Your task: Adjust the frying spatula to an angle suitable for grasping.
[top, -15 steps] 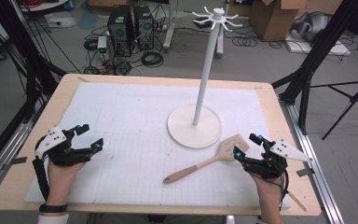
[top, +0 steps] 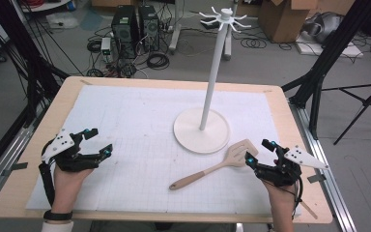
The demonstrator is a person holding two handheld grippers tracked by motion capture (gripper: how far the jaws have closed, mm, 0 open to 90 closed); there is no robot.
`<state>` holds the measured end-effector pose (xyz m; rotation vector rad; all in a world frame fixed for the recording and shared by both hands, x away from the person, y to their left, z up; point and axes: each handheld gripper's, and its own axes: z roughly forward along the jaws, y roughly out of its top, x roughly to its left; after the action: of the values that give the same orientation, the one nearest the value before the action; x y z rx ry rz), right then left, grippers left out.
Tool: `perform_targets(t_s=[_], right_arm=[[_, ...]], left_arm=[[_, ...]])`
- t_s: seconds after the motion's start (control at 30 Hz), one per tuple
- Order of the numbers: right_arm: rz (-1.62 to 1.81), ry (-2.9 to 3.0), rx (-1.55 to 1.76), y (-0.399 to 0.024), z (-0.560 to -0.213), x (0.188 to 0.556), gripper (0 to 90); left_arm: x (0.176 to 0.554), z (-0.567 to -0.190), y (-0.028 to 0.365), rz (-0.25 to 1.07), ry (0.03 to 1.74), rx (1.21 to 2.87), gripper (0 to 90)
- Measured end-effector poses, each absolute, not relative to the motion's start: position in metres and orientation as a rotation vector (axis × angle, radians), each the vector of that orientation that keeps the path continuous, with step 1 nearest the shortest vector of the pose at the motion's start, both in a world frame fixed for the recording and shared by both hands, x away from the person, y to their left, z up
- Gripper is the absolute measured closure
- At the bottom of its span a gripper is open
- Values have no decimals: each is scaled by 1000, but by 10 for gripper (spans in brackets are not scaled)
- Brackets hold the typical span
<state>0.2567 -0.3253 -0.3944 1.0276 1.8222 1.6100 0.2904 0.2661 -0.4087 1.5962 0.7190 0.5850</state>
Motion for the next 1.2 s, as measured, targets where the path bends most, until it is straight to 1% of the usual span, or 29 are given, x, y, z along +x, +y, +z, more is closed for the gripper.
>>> perform_targets(t_s=[0.5,1.03,1.2], right_arm=[[1607,1832,999,-320,-392,258,154],[1611,1821,998,-323,-391,254,154],[1610,1820,1007,-324,-391,254,154]], left_arm=[[289,-406,259,555,685,1592,172],[290,-406,228,515,625,1654,172],[289,-405,209,481,585,1679,172]])
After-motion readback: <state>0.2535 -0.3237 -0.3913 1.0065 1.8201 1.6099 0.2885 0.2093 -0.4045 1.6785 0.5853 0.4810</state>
